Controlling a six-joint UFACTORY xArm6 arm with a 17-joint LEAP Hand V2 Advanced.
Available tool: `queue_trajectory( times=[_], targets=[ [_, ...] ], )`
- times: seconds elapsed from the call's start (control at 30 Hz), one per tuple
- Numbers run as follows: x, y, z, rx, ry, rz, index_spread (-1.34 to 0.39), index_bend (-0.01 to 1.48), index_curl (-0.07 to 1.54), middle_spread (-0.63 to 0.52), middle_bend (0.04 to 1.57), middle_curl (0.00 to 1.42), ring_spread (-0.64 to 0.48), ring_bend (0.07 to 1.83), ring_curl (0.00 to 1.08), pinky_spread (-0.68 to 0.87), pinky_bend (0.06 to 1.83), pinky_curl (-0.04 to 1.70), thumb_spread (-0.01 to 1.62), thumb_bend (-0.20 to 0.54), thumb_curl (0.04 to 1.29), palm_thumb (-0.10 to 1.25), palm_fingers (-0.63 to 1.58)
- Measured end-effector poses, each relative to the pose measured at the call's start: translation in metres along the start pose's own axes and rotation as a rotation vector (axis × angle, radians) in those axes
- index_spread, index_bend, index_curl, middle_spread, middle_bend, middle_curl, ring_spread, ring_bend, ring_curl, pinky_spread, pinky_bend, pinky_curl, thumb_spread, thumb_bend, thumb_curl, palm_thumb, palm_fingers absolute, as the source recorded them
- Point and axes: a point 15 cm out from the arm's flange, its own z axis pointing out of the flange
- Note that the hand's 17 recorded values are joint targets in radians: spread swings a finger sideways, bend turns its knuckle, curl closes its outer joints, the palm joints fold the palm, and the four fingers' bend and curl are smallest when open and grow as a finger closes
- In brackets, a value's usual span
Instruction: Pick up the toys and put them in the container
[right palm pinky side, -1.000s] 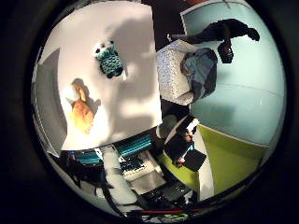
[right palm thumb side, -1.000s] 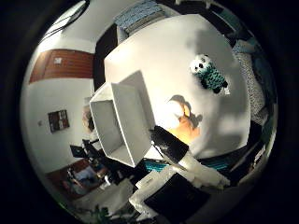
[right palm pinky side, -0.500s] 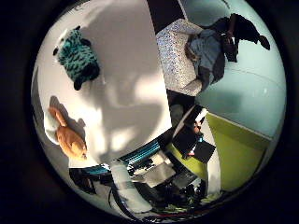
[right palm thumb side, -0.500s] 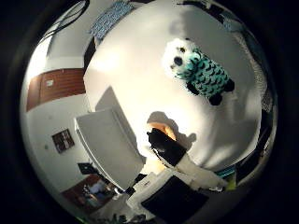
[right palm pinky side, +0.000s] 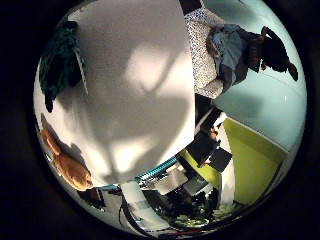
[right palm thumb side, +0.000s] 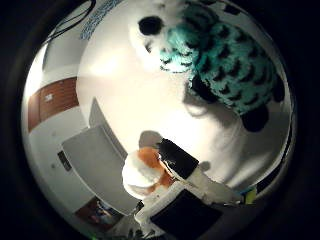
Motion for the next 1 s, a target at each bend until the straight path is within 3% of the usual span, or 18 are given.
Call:
queue_trajectory(
  times=[0.1, 0.2, 0.27, 0.33, 0.43, 0.53, 0.67, 0.77, 1.0],
  targets=[
    [0.000, 0.000, 0.008, -0.016, 0.007, -0.003, -0.14, 0.16, 0.27, 0.03, 0.27, 0.35, 0.17, 0.46, 0.23, 0.41, 0.53, 0.24, 1.09, -0.022, 0.32, 0.51, 0.23],
    [0.001, 0.000, 0.010, -0.019, 0.010, -0.006, -0.17, 0.16, 0.27, -0.05, 0.39, 0.39, 0.07, 0.55, 0.24, 0.32, 0.50, 0.22, 1.08, -0.020, 0.32, 0.53, 0.41],
    [0.001, 0.000, 0.009, -0.017, 0.011, -0.006, -0.22, 0.16, 0.27, -0.13, 0.52, 0.44, -0.08, 0.66, 0.26, 0.15, 0.50, 0.20, 1.08, -0.015, 0.32, 0.56, 0.62],
    [0.001, 0.001, 0.003, -0.010, 0.012, -0.008, -0.33, 0.20, 0.30, -0.23, 0.65, 0.52, -0.25, 0.86, 0.35, -0.18, 0.66, 0.24, 1.08, -0.012, 0.33, 0.61, 0.95],
    [0.000, 0.004, -0.010, 0.007, 0.013, -0.013, -0.43, 0.34, 0.40, -0.30, 0.76, 0.63, -0.32, 1.01, 0.45, -0.34, 0.87, 0.34, 1.08, -0.010, 0.34, 0.66, 1.14],
    [-0.003, 0.008, -0.036, 0.052, 0.013, -0.022, -0.49, 0.61, 0.59, -0.34, 0.90, 0.78, -0.32, 1.19, 0.56, -0.34, 1.13, 0.48, 1.09, -0.001, 0.37, 0.76, 1.12],
    [-0.010, 0.026, -0.061, 0.051, 0.019, -0.042, -0.45, 0.90, 0.80, -0.34, 1.07, 0.94, -0.29, 1.31, 0.66, -0.28, 1.29, 0.63, 1.08, 0.024, 0.44, 0.94, 1.06],
    [-0.013, 0.046, -0.088, 0.058, 0.018, -0.052, -0.41, 0.98, 0.89, -0.32, 1.14, 1.00, -0.28, 1.36, 0.72, -0.25, 1.35, 0.72, 1.07, 0.023, 0.49, 1.02, 1.02],
    [-0.028, 0.098, -0.179, 0.076, 0.025, -0.092, -0.36, 1.04, 1.00, -0.28, 1.23, 1.05, -0.27, 1.41, 0.80, -0.19, 1.40, 0.88, 1.03, -0.012, 0.59, 1.06, 0.93]
  ],
)
